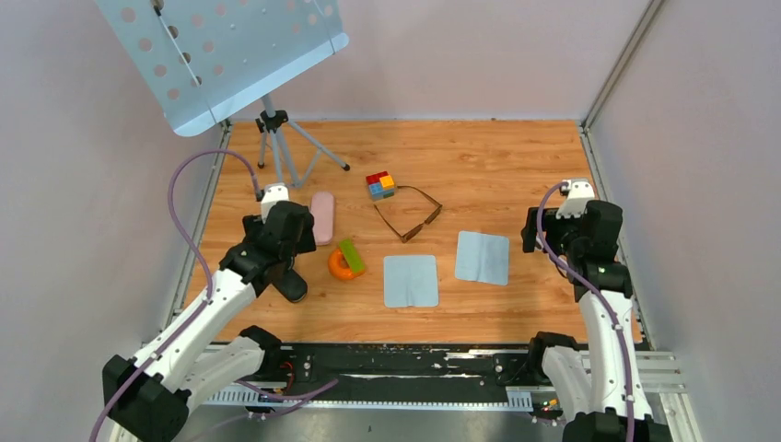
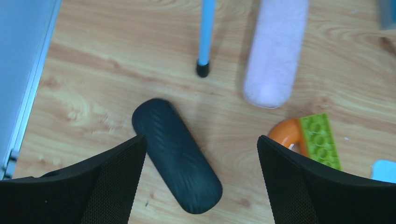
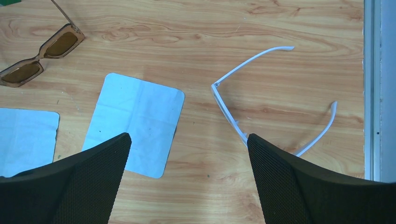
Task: Organize the sunglasses
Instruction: Pick up the sunglasses case from the center of the board.
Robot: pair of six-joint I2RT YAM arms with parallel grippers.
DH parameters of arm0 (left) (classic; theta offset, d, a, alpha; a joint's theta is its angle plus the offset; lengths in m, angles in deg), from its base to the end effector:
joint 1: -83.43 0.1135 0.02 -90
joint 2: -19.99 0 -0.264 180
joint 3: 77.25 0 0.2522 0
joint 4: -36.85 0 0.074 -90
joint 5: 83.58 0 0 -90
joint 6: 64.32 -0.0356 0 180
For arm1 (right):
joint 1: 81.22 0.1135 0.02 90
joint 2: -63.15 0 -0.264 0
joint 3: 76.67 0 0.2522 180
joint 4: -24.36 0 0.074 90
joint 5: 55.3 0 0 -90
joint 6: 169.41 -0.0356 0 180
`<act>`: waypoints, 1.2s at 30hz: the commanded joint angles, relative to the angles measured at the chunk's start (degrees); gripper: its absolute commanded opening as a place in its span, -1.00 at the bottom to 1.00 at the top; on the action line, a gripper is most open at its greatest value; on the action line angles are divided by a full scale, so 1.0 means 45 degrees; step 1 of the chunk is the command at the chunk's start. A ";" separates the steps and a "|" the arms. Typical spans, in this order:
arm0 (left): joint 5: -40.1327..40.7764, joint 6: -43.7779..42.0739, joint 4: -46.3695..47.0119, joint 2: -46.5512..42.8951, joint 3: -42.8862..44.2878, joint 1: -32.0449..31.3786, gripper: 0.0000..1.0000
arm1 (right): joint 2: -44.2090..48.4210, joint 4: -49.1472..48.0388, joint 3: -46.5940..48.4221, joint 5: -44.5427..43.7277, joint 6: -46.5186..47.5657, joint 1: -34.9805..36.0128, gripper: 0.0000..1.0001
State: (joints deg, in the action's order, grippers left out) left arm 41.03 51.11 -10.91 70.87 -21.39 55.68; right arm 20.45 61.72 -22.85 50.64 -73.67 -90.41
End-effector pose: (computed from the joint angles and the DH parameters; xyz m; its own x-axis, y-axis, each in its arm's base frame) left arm 0.1692 -0.0661 0.2701 -0.5490 -0.1105 -0.8285 -0.2452 0.9689 0.0332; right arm 0.1699 -0.0176 0.2933 -0.4253 -0.0286 -0.9046 -0.1328 0.9907 0.0311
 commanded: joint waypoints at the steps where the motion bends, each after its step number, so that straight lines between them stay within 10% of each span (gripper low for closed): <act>1: 0.0145 0.2728 -0.1399 0.0793 -0.0161 0.1076 0.83 | 0.0055 0.0083 0.0397 0.0042 -0.0532 -0.0243 1.00; 11: 0.0016 0.4513 -0.0031 0.1469 -0.1562 0.2680 0.82 | 0.1319 0.0227 -0.0537 0.4962 0.1965 -0.0240 1.00; 36: 0.0304 0.4829 0.0770 0.5455 -0.1066 0.3083 0.56 | 0.1597 0.0655 -0.0405 0.5923 0.2491 -0.0243 1.00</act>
State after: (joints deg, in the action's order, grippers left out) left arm 40.73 71.55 -8.82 95.17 -25.89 69.12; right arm 26.97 63.36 -24.40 75.19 -63.64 -90.63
